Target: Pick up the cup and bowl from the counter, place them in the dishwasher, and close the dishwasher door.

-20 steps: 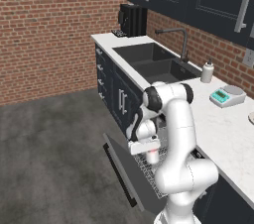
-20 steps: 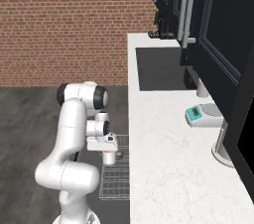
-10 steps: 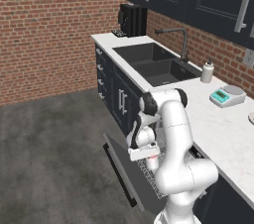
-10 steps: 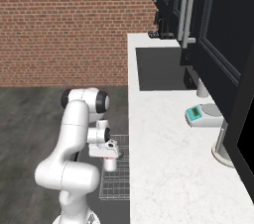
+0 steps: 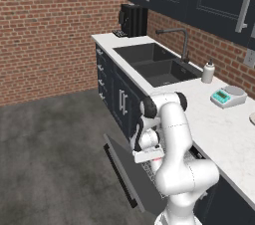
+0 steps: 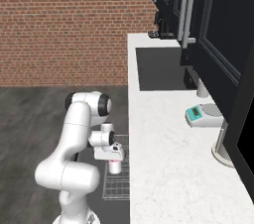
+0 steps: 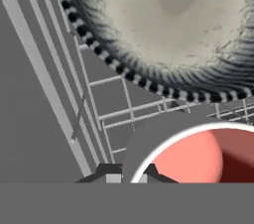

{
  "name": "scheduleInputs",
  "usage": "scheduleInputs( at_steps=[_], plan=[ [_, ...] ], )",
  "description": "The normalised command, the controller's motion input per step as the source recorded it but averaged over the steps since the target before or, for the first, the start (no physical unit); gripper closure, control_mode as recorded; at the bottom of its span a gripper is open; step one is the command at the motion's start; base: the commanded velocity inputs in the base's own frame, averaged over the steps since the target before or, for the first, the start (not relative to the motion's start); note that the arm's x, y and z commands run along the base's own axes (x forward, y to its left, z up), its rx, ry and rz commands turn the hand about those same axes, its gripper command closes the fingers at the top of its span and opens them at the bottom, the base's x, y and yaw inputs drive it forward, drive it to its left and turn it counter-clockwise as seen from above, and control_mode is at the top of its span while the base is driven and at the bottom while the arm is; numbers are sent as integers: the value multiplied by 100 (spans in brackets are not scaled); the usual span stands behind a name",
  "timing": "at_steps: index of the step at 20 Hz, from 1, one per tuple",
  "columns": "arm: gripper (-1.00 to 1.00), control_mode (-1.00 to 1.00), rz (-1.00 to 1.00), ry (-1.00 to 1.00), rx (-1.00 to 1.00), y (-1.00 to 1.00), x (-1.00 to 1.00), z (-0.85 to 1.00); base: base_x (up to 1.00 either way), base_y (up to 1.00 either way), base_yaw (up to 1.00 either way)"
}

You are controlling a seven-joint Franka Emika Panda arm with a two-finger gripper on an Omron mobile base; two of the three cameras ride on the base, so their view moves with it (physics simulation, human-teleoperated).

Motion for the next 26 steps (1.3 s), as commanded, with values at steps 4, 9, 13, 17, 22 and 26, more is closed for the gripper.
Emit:
scheduleInputs(
  at_steps=[4, 9, 13, 17, 22, 26],
  plan=[
    [100, -100, 0, 0, 0, -4, 10, -36, 0, 0, 0],
    [100, -100, 0, 0, 0, 18, 2, -84, 0, 0, 0],
    [-100, -100, 0, 0, 0, 29, 0, -79, 0, 0, 0],
    [-100, -100, 0, -1, 0, 7, 0, -18, 0, 0, 0],
    [-100, -100, 0, 0, 0, 6, 0, 2, 0, 0, 0],
    [-100, -100, -1, -1, 0, 1, -4, 26, 0, 0, 0]
  ],
)
